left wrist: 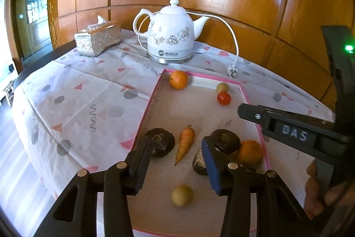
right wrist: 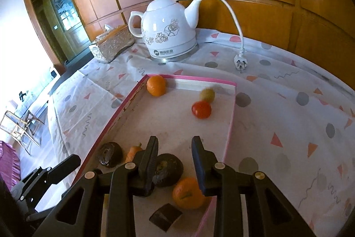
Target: Organize fruits
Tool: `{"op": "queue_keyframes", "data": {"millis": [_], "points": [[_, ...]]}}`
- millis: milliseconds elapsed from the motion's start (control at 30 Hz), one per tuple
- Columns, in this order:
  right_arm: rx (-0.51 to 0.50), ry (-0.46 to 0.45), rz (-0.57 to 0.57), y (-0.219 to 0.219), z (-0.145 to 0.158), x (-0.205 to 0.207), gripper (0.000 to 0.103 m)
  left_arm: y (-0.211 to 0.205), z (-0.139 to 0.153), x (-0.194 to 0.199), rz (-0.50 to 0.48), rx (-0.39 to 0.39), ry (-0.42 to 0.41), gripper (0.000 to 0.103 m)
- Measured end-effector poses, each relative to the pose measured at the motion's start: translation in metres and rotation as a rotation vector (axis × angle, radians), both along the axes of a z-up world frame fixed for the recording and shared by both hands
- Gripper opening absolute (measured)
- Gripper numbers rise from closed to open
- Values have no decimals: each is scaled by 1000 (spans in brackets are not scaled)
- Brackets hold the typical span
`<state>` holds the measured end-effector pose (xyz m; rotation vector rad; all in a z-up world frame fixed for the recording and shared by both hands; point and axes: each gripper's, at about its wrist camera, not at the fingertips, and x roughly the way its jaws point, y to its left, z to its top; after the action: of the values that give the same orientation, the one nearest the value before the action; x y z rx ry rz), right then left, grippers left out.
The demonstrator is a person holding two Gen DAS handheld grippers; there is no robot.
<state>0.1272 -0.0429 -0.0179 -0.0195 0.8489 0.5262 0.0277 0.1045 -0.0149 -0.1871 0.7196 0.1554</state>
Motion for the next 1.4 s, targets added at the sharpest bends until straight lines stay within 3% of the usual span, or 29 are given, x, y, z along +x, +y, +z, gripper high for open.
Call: {"op": "queue_keyframes", "data": {"millis": [267,667,1400], "points": [[-10,-75,-94,-24,6,-37,36,-1,13,-11,26,22,-44,64],[-90,-150,-153,-37,-3,-82,40,-9,25,-30,51,54,-68,100],[-85,-179,-141,-36,0,-97,41,-16,30,-41,63,84,-82,103]]}}
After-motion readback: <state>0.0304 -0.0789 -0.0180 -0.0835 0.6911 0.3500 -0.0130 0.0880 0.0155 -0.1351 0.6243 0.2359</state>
